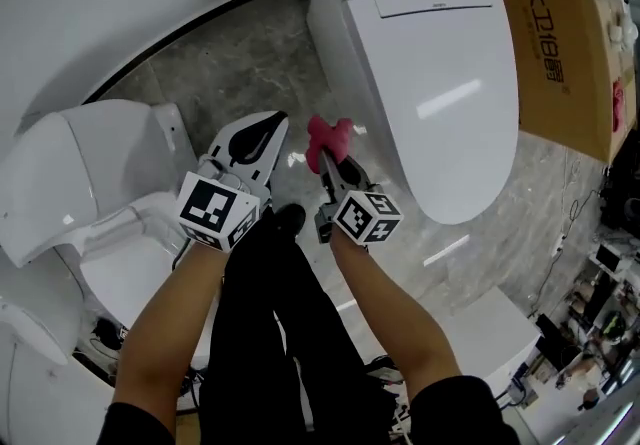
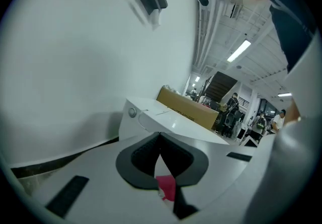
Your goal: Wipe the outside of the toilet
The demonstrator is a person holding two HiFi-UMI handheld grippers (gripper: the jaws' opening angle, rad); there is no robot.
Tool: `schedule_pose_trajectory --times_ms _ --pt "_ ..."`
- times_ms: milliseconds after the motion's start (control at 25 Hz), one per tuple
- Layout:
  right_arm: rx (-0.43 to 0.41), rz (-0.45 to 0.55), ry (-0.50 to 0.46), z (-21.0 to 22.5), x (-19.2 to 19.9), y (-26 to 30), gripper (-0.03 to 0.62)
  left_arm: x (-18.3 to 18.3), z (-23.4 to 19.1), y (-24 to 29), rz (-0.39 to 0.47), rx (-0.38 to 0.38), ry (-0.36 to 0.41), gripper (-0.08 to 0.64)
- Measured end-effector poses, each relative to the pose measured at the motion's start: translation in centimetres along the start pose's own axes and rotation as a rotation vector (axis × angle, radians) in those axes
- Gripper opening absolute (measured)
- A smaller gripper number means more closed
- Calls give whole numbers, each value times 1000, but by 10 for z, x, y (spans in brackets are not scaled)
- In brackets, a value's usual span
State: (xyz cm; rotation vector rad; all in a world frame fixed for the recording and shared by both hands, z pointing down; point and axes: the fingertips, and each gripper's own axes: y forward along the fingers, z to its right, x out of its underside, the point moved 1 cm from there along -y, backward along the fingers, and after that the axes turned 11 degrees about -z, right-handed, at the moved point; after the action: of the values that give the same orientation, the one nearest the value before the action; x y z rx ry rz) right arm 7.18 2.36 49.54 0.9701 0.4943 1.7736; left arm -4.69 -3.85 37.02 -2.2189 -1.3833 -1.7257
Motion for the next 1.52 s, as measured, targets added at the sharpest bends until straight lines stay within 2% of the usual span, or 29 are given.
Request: schedule_pose_trajectory --times_ms 160,280,440,640,920,1160,1320,1520 --pt "-49 7 -48 -44 -39 71 67 -10 -44 -6 17 -45 -13 15" --pt "-45 -1 -95 -55 -63 125 67 -9 -74 -4 28 -73 -25 15" --pt "21 9 -96 -32 -93 186 67 -3 -106 5 43 -87 -39 15" --pt "163 20 -167 10 -131 252 67 6 -136 27 39 -76 -17 15" --pt "243 46 -169 35 -154 313 67 19 -160 55 64 -70 -15 15" --pt "320 114 -38 72 -169 327 67 22 -170 56 96 -74 -25 15" --pt "374 131 -9 90 -169 324 67 23 -161 56 93 -48 1 15" --pt "428 170 113 108 -168 313 67 22 -153 56 84 -25 25 15"
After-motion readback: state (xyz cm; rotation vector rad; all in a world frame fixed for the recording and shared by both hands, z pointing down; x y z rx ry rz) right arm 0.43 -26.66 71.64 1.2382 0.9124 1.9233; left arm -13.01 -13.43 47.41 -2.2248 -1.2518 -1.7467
